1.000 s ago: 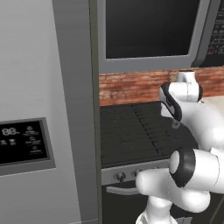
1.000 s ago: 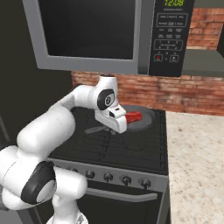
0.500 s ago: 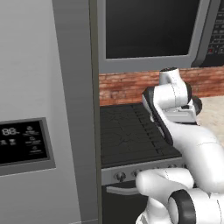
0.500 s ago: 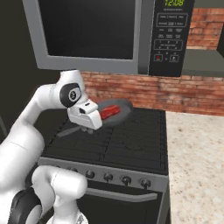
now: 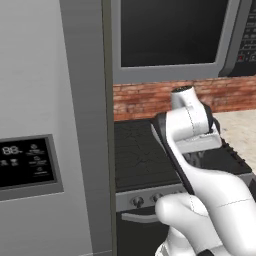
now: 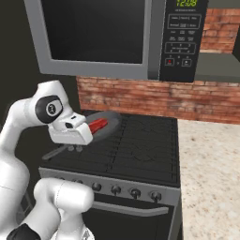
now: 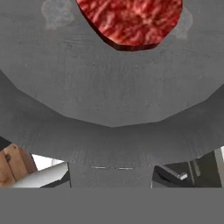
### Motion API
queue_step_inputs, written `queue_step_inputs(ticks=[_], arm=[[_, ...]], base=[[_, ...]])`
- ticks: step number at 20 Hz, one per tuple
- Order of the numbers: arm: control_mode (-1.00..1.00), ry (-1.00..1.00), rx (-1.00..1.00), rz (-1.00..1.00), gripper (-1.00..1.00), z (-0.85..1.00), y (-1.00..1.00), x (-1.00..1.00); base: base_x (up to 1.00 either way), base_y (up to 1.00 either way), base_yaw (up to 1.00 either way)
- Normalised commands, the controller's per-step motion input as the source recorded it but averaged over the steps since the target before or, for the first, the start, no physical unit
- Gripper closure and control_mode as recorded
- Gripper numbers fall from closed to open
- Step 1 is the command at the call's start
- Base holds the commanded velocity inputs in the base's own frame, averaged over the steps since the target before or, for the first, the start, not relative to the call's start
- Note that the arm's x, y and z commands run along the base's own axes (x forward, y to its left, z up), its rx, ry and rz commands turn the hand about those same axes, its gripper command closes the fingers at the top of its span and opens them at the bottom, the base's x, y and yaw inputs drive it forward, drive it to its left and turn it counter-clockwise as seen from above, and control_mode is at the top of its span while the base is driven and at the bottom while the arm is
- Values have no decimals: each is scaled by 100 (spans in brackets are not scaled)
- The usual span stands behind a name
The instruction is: Pick up the pan with the steak in it and place it on the dining table. Then place the steak on the plate.
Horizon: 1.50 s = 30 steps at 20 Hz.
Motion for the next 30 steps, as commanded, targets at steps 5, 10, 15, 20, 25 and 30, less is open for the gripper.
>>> queue_step_inputs(ticks=[5, 10, 15, 20, 25, 30], arm=[[-100, 0, 0, 0, 100, 0, 0, 0], [-100, 1, 0, 1, 100, -6, 1, -15], [100, 0, 0, 0, 100, 0, 0, 0], [100, 0, 0, 0, 100, 0, 0, 0], [100, 0, 0, 0, 100, 0, 0, 0], [100, 0, 0, 0, 100, 0, 0, 0]], base=[[0, 0, 0], [0, 0, 0], [-69, 7, 4], [-63, 2, 5], [-47, 0, 25], [-34, 0, 35]])
